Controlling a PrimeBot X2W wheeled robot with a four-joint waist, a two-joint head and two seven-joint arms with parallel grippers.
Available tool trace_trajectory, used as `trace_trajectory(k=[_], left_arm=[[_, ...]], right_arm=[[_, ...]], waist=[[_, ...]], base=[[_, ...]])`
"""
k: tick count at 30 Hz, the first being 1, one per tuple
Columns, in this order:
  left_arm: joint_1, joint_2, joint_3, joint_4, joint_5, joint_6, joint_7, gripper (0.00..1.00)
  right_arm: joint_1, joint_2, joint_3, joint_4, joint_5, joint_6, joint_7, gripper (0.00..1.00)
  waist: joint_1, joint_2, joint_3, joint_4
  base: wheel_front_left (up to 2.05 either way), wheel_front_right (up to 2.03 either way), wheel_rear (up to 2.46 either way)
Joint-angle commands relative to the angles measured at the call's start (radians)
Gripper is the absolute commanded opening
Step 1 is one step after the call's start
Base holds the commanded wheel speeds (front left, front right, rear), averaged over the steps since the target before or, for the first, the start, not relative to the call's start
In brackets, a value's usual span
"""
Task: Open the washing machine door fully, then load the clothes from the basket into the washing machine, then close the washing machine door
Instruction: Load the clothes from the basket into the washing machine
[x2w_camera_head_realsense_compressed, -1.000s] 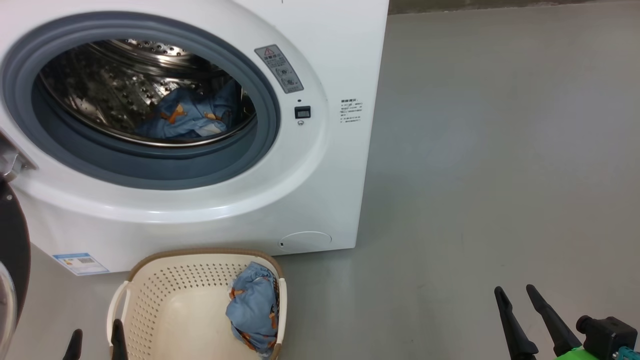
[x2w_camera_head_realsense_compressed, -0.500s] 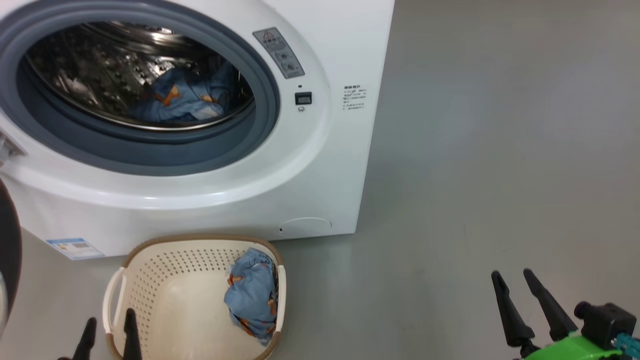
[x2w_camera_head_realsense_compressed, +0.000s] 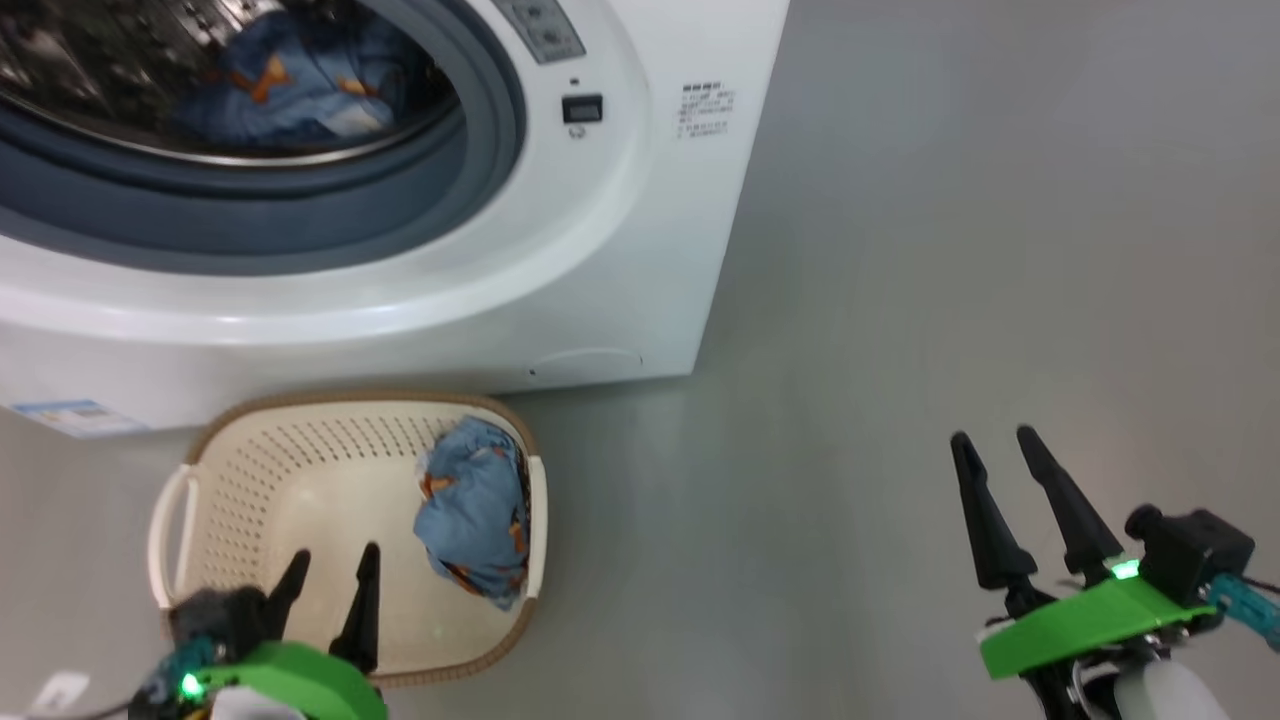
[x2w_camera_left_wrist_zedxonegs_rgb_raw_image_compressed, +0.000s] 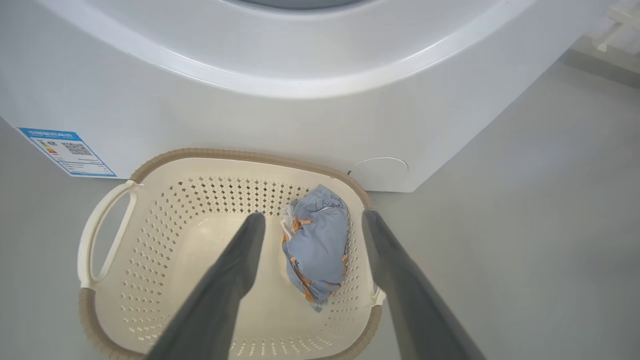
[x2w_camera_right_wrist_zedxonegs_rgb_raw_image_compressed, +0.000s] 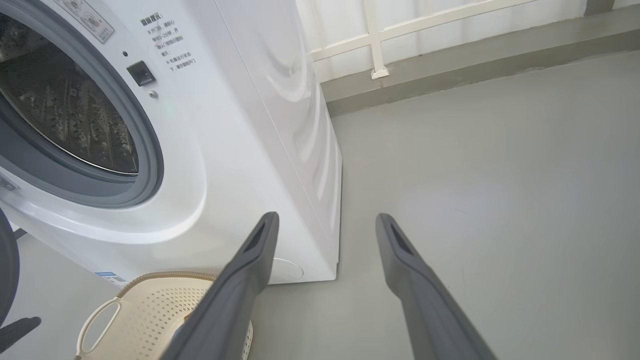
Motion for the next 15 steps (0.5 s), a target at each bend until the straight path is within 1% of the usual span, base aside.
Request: trace_trajectory(k=[1, 4, 15], left_arm=[[-0.06, 0.04, 0.007, 0.021, -0.018, -0.002, -0.007, 1.0], [-0.111, 0.054, -0.024, 0.065, -0.048, -0.002, -0.007, 1.0], [-0.356, 0.13, -0.228, 0.267, -0.194, -0.002, -0.007, 1.0]], right_arm=[[-0.03, -0.003, 0.025, -0.027, -0.014, 0.003, -0.012, 1.0], [-0.051, 0.0, 0.031, -0.03, -0.019, 0.003, -0.012, 1.0], [-0.159, 0.005, 0.047, -0.055, -0.039, 0.003, -0.012, 1.0]], waist=[[0.0, 0.0, 0.112, -0.033], [0.0, 0.0, 0.15, -0.04], [0.0, 0.0, 0.33, -0.058]], base=[[0.0, 0.0, 0.0], [0.0, 0.0, 0.0], [0.0, 0.0, 0.0]])
